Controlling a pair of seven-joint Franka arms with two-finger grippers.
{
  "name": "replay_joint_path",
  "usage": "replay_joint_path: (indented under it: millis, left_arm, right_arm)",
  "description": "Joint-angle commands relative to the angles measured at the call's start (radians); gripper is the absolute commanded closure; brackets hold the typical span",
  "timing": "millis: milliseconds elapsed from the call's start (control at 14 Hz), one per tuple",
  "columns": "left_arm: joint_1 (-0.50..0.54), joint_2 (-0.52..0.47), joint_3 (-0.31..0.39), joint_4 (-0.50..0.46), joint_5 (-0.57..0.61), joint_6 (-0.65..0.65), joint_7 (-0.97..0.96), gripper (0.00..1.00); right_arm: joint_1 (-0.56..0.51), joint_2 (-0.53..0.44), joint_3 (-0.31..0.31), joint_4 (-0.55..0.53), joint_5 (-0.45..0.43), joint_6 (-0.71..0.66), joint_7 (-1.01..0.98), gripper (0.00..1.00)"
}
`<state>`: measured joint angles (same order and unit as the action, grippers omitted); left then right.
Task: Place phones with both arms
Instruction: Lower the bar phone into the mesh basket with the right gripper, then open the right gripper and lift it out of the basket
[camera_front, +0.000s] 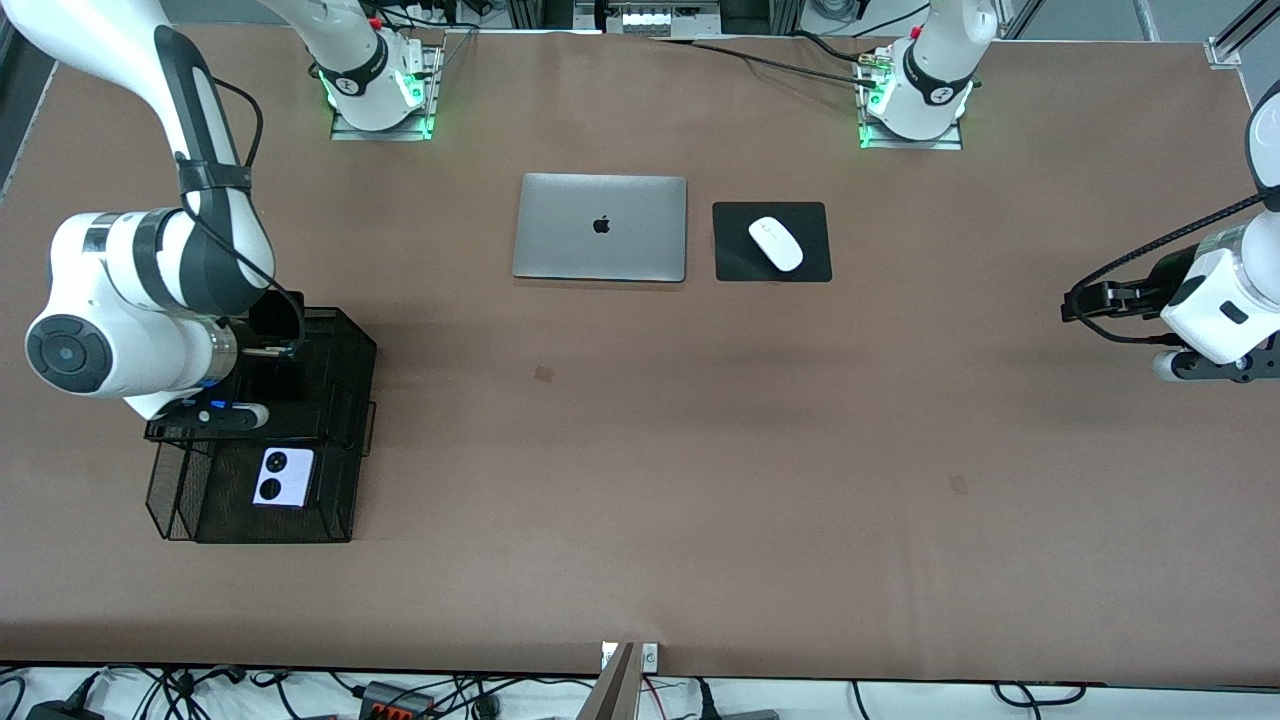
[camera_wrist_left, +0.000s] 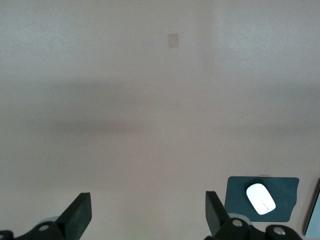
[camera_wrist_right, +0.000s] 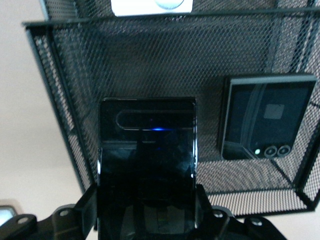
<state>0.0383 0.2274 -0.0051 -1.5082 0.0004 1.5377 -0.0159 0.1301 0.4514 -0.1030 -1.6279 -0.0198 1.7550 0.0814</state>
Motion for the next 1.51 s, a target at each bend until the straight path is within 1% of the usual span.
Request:
replay_joint_path:
  millis: [0,287,358,430,502,573,788,1003,1147,1290,1433]
  left_arm:
    - [0.011,-0.002,-0.007,0.011,-0.013,-0.022,0.005,0.00]
    - [0.011,-0.008,-0.007,0.008,-0.014,-0.025,-0.007,0.00]
    - [0.011,-0.008,-0.009,0.008,-0.014,-0.033,-0.007,0.00]
    - [0.009,-0.008,-0.009,0.008,-0.016,-0.033,-0.010,0.00]
    - [0.009,-0.008,-0.009,0.008,-0.016,-0.033,-0.010,0.00]
    - [0.009,-0.008,-0.009,0.008,-0.016,-0.036,-0.010,0.00]
    - [0.008,-0.013,-0.009,0.006,-0.016,-0.037,-0.025,0.00]
    - [0.008,-0.017,-0.009,-0.007,-0.016,-0.037,-0.059,0.00]
    - [0.008,-0.017,-0.010,-0.007,-0.016,-0.039,-0.061,0.00]
    - [0.008,-0.017,-0.010,-0.007,-0.017,-0.039,-0.061,0.00]
    - [0.009,-0.017,-0.009,-0.010,-0.028,-0.039,-0.061,0.00]
  right_arm:
    - [-0.012,-0.010,0.020,-0.035,-0.005,0.061,-0.009,0.63]
    - [-0.012,0.019,0.020,-0.041,-0.005,0.113,-0.009,0.63]
    - [-0.012,0.023,0.020,-0.041,-0.005,0.121,-0.009,0.62]
    - [-0.013,0.026,0.020,-0.040,-0.003,0.123,-0.009,0.49]
    - [-0.013,0.030,0.020,-0.037,0.001,0.123,-0.003,0.08]
    - [-0.015,0.029,0.020,-0.032,0.001,0.121,-0.003,0.00]
    - [-0.020,-0.020,0.020,-0.006,0.004,0.104,0.007,0.00]
    - [-0.017,-0.089,0.023,0.035,0.003,0.098,-0.005,0.00]
    - [-0.017,-0.112,0.028,0.098,0.006,0.069,-0.012,0.00]
    - [-0.018,-0.109,0.029,0.201,0.007,-0.013,-0.012,0.00]
    - [-0.020,-0.112,0.023,0.256,0.006,-0.101,-0.008,0.00]
